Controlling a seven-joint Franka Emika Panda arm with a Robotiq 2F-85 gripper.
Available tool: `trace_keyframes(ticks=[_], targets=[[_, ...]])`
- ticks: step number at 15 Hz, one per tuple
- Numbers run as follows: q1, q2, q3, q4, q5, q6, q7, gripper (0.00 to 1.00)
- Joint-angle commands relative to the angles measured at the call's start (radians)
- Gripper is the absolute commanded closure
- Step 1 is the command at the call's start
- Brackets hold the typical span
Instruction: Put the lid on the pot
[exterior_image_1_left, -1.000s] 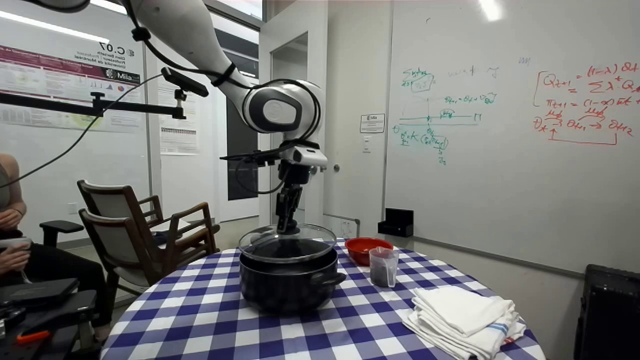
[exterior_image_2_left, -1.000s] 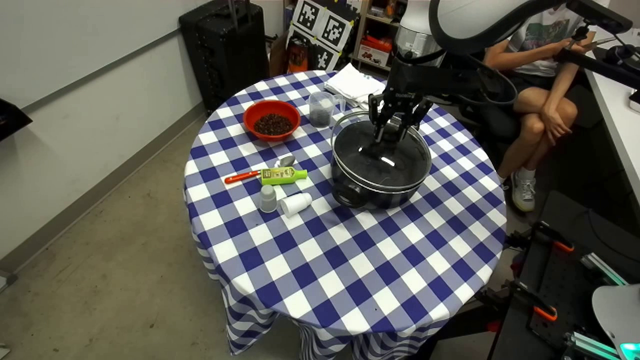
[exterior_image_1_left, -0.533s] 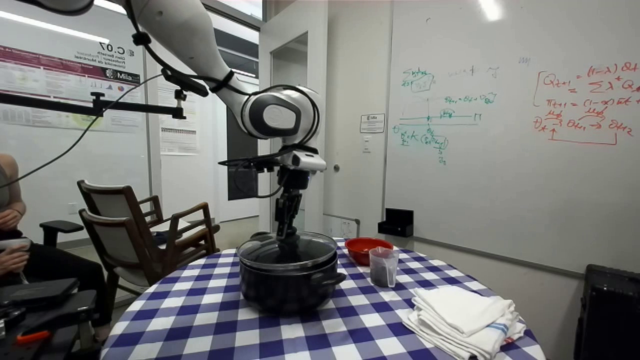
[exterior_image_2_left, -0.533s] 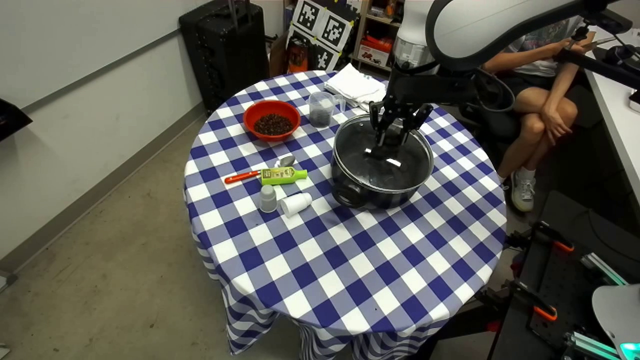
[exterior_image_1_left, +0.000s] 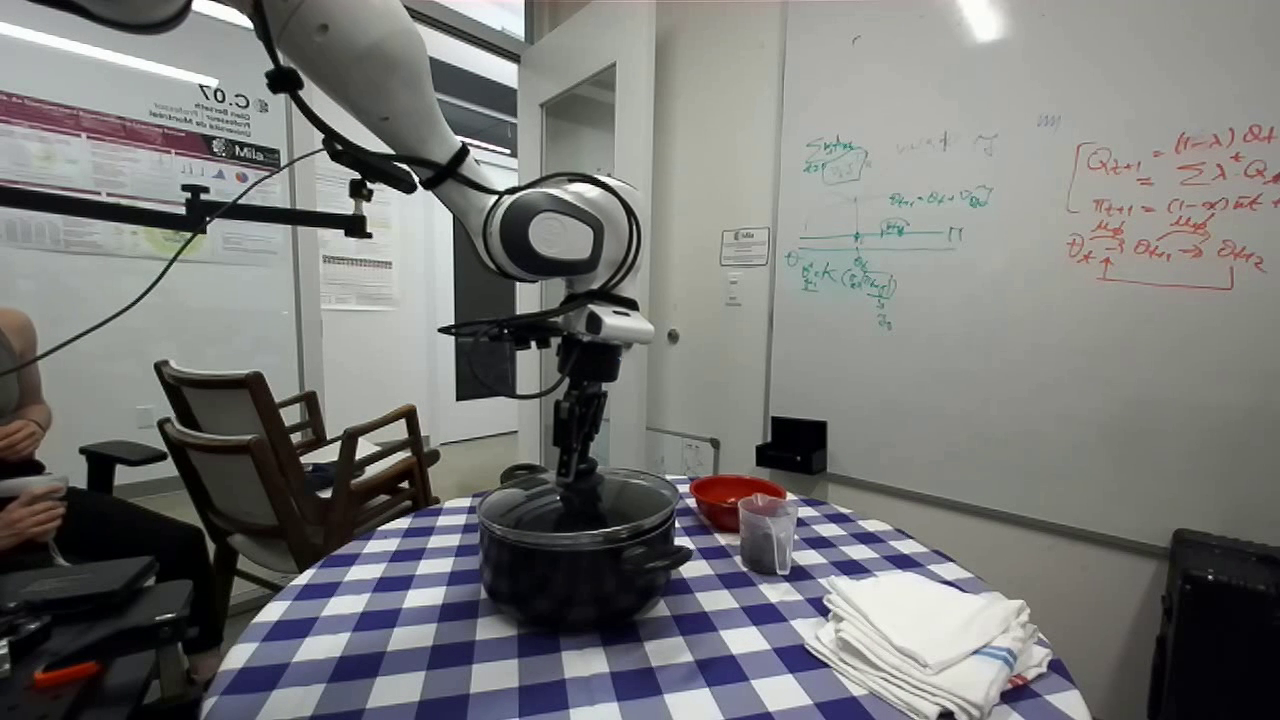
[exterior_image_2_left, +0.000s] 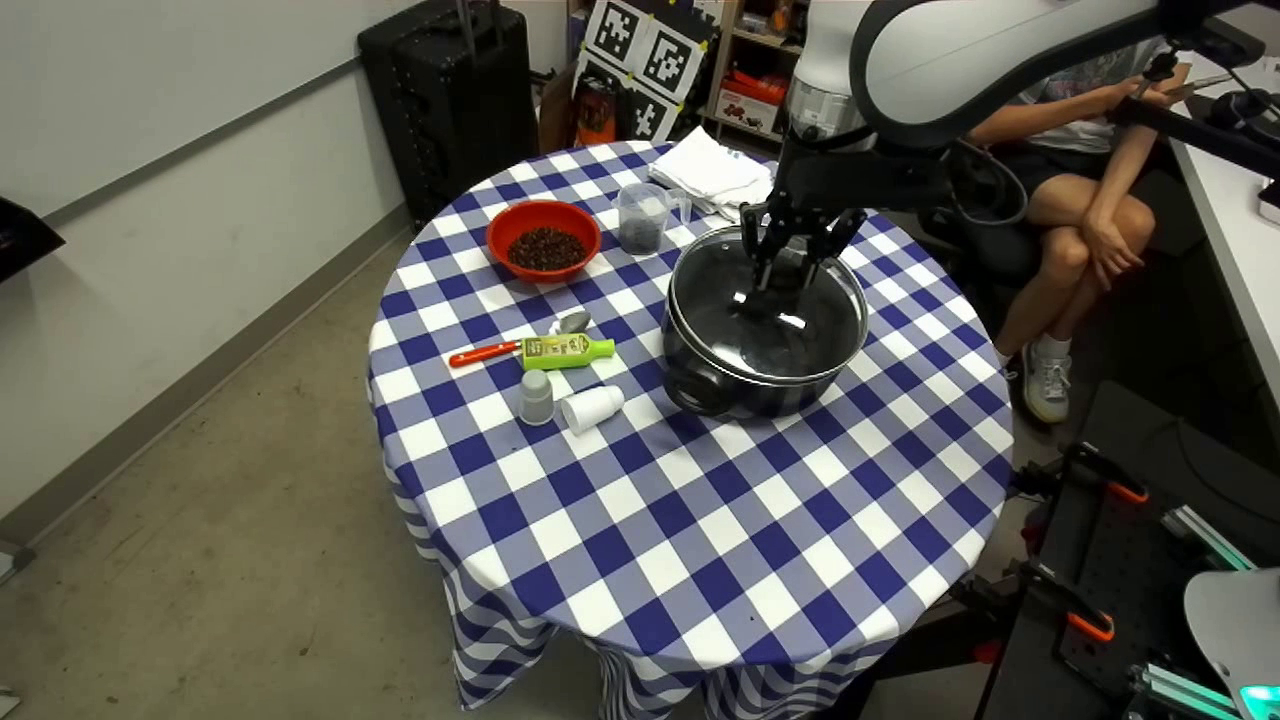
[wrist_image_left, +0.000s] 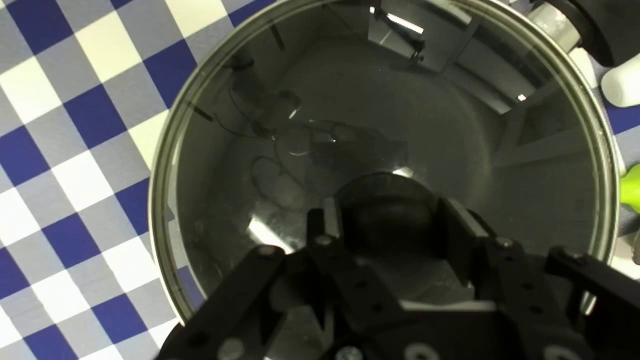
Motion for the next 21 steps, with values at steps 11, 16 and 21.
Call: trace_keyframes(ticks=[11,16,21], targets=[[0.031,-0.011,-0.004,0.012,-0.018,-0.007,0.028,0.75],[0.030,-0.008,-0.005,0.014,-0.017,-0.009,0.027,0.75],[0.028,-0.006,-0.004,0.014,-0.012,-0.011,0.023,0.75]])
